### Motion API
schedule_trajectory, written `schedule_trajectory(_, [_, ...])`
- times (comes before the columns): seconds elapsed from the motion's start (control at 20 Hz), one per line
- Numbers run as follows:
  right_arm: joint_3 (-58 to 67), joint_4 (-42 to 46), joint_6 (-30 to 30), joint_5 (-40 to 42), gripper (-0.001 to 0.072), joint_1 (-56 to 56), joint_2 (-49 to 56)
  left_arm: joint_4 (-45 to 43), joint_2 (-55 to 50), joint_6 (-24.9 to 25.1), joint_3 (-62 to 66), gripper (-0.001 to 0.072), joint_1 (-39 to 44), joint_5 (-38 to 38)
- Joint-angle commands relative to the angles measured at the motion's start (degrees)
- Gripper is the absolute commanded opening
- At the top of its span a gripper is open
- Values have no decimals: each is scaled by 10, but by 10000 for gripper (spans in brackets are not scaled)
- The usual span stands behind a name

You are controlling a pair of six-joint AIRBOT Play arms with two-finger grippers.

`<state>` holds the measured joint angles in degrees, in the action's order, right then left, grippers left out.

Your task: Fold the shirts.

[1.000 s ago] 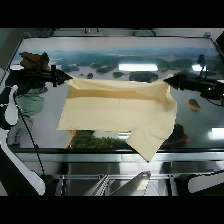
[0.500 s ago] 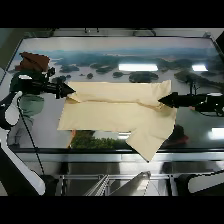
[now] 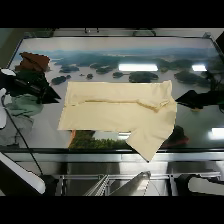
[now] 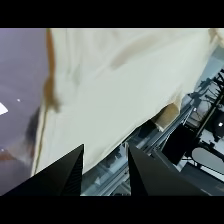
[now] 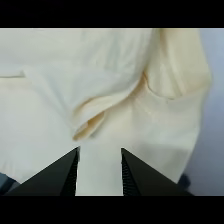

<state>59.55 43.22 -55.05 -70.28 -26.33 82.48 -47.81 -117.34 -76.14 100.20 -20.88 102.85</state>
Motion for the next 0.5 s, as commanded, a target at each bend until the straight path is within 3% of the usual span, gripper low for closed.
schedule_trajectory(0.0, [-54,37,-31,37,329,-8,-103,-111,97,-10,-146,291,-34,-46])
schedule_trajectory(0.15, [-98,1,-13,43,329,12,-141,-114,146,11,-259,293,-44,-115])
schedule_trajectory(0.45, [-99,-39,-4,39,328,50,-145,-111,110,42,-321,290,-1,-143])
